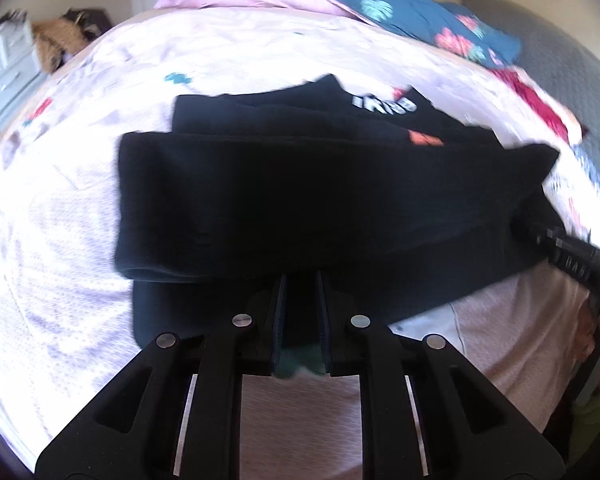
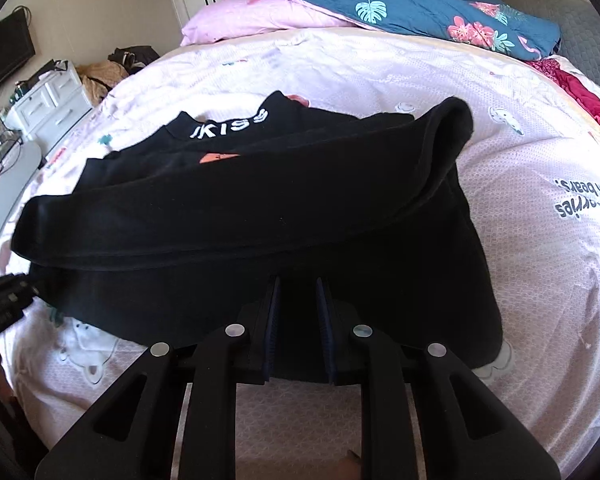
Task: Fold small clothes
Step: 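Open both grippers and lift them off the folded shirt, then grasp the folded edge of the shirt with the left gripper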
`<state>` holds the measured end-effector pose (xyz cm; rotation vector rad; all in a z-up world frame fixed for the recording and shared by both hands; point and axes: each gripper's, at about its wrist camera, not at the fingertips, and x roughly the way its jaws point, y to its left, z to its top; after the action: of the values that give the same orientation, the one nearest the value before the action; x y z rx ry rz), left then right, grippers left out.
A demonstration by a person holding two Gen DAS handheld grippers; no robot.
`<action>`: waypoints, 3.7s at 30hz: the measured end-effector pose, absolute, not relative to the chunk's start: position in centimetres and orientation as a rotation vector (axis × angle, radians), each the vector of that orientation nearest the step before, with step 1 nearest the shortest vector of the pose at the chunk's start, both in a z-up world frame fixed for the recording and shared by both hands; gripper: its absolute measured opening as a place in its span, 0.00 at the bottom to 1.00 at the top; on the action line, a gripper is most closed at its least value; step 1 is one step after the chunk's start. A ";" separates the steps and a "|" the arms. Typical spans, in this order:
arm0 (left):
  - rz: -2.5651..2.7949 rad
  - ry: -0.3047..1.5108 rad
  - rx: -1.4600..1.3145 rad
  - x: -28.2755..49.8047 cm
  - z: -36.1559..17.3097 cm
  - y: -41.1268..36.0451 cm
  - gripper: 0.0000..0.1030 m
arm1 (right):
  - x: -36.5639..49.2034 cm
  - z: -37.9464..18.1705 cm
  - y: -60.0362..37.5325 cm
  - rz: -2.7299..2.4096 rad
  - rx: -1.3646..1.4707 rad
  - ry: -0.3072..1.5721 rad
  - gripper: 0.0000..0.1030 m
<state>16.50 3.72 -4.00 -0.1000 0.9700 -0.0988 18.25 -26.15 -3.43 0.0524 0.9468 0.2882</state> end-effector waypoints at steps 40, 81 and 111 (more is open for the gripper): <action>0.183 0.793 -0.250 25.9 -1.4 12.2 0.29 | 29.7 -1.3 -27.8 0.186 0.151 0.830 0.24; 0.181 0.752 -0.288 27.6 -1.4 15.1 0.00 | 31.3 -1.0 -33.6 0.082 0.247 0.780 0.07; 0.099 0.873 -0.231 27.8 -3.9 12.9 0.08 | 27.8 -3.9 -34.1 0.078 0.192 0.961 0.14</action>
<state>27.78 12.88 -3.87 -0.2313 0.8733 0.0992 27.85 -34.13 -3.92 0.1922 0.9607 0.0778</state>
